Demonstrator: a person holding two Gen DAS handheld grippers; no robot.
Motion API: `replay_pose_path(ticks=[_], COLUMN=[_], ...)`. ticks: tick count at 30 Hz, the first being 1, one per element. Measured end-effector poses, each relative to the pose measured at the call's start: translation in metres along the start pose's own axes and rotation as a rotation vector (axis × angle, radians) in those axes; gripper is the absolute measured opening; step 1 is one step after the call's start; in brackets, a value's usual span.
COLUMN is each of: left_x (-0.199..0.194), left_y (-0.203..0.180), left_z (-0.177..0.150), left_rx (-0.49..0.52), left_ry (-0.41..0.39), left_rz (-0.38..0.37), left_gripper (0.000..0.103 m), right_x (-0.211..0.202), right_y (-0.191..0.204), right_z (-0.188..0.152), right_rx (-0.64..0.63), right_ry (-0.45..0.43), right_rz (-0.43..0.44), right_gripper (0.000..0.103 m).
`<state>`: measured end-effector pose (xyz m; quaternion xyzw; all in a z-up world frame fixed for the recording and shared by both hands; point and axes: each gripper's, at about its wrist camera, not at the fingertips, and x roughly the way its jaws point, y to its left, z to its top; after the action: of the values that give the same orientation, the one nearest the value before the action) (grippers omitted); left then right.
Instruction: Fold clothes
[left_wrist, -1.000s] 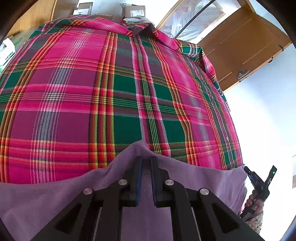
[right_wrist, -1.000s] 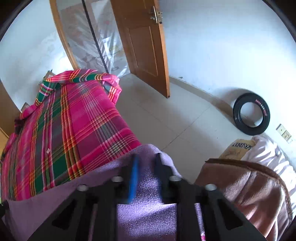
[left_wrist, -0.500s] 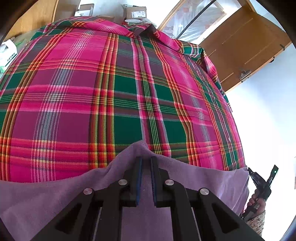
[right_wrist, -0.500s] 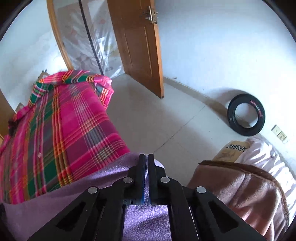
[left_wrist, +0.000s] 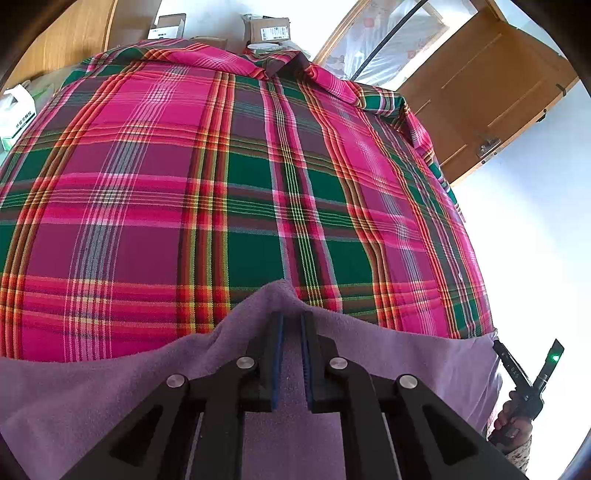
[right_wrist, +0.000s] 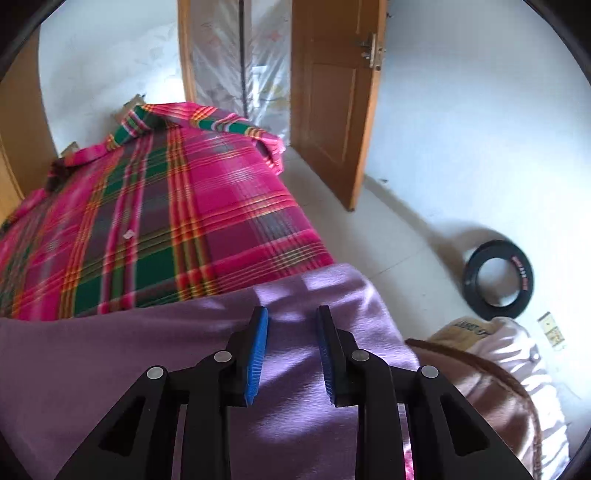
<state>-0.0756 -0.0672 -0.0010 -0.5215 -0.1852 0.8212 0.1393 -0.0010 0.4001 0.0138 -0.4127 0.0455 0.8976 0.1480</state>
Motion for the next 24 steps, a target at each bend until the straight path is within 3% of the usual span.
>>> replay_pose_path(ticks=[3,7,9,11,17,24], left_x=[0.000,-0.001,-0.001,-0.002,-0.009,-0.028], left_y=[0.000,-0.003,-0.005,-0.005,-0.006,0.007], left_z=[-0.001,-0.002,-0.003,-0.004,-0.010,-0.025], left_rx=[0.006,0.021,0.033,0.039,0.048,0.044], left_ry=[-0.006,-0.012,-0.014,-0.016,-0.020,-0.048], left_rz=[-0.001,0.012,0.022,0.032,0.053,0.094], left_gripper=[0.009,0.009,0.009,0.009,0.010,0.011], right_x=[-0.006,-0.024,-0.022,-0.017,-0.025,-0.063], right_y=[0.004,0.031,0.045,0.055,0.060,0.102], right_z=[0.002,-0.006,-0.013,-0.018,-0.014,-0.035], right_rx=[-0.005,-0.086,-0.138,-0.178,-0.163,-0.244], right_ry=[-0.002,-0.044,-0.024,-0.005,0.003,-0.058], right_rz=[-0.067,0.048,0.061,-0.009,-0.084,0.092], right_gripper=[0.028,0.028,0.028,0.028,0.032,0.032])
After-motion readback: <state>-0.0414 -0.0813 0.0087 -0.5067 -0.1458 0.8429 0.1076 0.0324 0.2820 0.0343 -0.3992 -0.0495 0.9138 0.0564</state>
